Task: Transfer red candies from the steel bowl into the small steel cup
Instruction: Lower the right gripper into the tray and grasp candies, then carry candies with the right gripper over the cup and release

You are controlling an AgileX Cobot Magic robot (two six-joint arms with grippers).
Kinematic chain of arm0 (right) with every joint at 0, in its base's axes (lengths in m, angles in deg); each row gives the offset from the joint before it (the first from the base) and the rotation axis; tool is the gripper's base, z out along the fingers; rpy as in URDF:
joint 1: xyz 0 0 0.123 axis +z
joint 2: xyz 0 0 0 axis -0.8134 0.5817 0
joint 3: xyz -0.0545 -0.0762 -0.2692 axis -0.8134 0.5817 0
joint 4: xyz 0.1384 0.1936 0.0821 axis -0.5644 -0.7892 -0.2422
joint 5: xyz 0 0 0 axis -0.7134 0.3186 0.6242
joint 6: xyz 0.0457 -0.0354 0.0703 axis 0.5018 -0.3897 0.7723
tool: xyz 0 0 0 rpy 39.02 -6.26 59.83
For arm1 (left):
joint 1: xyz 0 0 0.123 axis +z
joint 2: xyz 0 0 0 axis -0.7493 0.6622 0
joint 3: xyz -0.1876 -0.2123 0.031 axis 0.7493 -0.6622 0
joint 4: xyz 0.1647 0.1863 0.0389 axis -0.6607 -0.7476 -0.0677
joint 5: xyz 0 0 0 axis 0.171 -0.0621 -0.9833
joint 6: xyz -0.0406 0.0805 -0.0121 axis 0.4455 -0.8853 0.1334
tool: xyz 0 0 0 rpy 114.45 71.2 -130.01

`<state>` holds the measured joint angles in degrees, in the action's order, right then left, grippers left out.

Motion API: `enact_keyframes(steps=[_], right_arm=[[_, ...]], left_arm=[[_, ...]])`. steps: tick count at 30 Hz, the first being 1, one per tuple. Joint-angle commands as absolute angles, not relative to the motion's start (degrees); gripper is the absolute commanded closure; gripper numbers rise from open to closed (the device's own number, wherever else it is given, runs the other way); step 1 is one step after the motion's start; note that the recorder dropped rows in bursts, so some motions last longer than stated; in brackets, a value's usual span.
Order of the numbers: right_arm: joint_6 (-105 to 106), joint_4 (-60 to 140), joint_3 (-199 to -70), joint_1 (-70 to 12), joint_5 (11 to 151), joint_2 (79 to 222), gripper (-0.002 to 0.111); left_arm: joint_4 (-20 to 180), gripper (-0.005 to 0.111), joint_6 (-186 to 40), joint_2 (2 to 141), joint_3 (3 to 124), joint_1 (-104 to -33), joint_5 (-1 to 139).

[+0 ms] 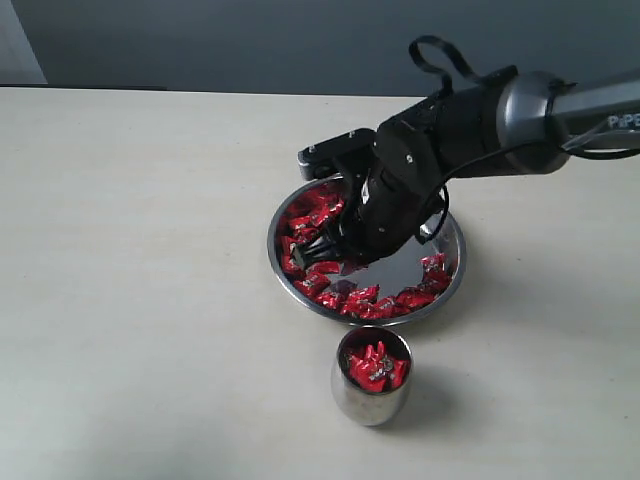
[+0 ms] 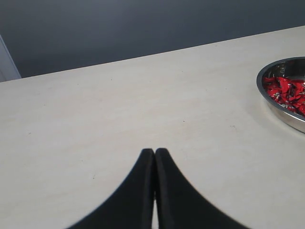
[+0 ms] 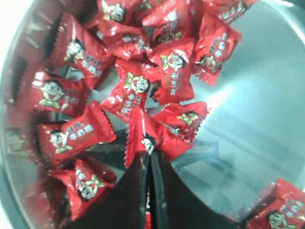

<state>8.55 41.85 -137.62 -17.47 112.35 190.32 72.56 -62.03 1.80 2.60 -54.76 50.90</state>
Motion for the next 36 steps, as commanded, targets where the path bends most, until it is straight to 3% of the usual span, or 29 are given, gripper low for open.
enact_keyframes(steps=[1, 7, 15, 21, 36], right_arm=[[8.4, 42.1, -137.9, -17.8, 114.6, 184.8, 0.108], [8.3, 39.5, -137.8, -16.6, 123.9, 177.9, 0.108], [8.5, 37.1, -130.2, -7.7, 129.1, 169.5, 0.108], [8.5, 33.9, -123.8, -7.5, 128.9, 167.4, 0.108], [6.6, 30.3, -123.6, -7.5, 130.1, 167.4, 0.108]], left_arm=[[72.7, 0.106, -61.7, 1.5, 2.7, -55.1, 51.2], [72.7, 0.106, -61.7, 1.5, 2.7, -55.1, 51.2], [72.7, 0.106, -61.7, 1.5, 2.7, -55.1, 51.2], [72.7, 0.106, -61.7, 1.5, 2.7, -55.1, 51.2], [72.7, 0.106, -61.7, 1.5, 2.7, -55.1, 51.2]])
